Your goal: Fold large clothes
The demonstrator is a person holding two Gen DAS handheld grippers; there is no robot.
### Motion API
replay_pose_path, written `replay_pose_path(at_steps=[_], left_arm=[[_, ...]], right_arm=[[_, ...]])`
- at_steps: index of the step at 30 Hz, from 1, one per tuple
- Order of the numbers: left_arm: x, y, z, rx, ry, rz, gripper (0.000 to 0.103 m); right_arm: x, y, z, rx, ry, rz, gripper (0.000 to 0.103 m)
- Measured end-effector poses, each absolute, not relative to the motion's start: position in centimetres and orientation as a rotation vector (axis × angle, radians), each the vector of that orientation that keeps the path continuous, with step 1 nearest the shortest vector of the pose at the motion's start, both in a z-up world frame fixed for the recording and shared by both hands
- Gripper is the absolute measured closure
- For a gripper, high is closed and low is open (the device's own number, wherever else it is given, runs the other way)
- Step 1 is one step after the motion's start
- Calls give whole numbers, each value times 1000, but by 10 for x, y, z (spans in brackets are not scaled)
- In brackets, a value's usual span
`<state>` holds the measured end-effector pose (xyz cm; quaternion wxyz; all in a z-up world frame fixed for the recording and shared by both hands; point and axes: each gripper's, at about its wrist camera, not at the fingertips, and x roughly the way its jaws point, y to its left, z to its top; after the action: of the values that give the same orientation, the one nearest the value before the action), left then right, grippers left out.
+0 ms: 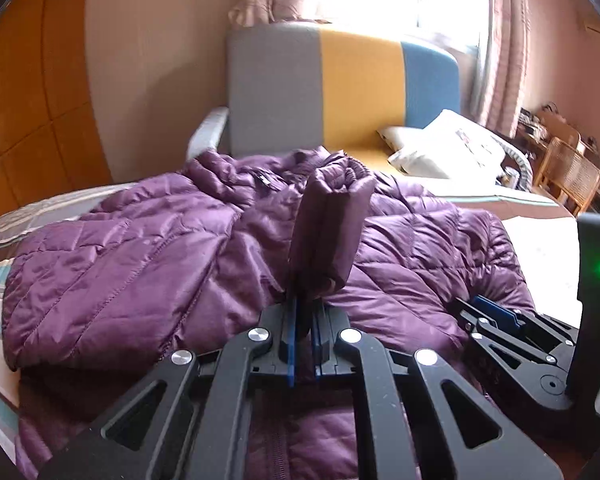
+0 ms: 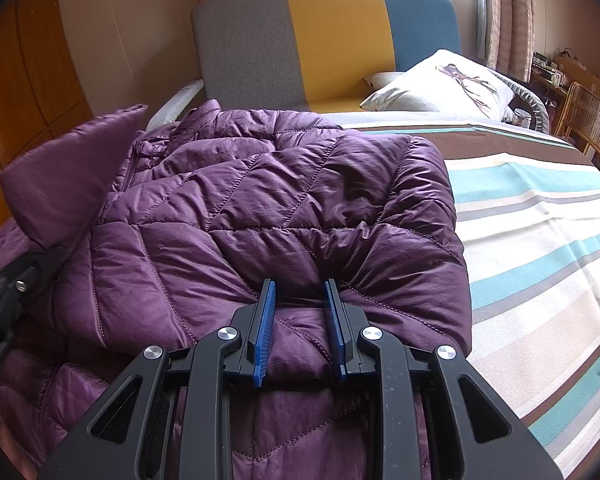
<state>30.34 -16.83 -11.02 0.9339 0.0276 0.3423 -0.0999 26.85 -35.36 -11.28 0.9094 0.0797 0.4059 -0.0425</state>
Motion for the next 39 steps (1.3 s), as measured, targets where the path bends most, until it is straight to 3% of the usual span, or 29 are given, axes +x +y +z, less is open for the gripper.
replay_pose_path(at_steps=[9,10,11,12,13,14,20,28,34,39], left_arm=[[311,-171,-125,19,780,-283,93],[309,-169,-124,3,778,-299,89],[304,-165,-121,-16,783,-330,73],[299,-163,-119,-28,781,-354,47],[291,-161,-116,-32,761,-366,36],[283,-159,-113,-28,734,-372,32],[264,-127,-99,-66,707,-372,36],[304,-31,-94,-166,725,-93,75],[341,8,-129,-186,810,-4,76],[350,-5,-145,-142,828,-23,76]], right_arm=[[268,-353,-113,161,836,-92,79],[268,-353,-113,160,836,-92,78],[268,-353,-113,159,836,-93,79],[268,-352,-113,158,836,-94,79],[268,-352,-113,156,837,-95,79],[268,-352,-113,155,837,-96,79],[267,-352,-114,152,836,-98,79],[269,-350,-113,144,835,-104,79],[267,-350,-114,137,835,-108,79],[265,-350,-114,132,832,-112,79]])
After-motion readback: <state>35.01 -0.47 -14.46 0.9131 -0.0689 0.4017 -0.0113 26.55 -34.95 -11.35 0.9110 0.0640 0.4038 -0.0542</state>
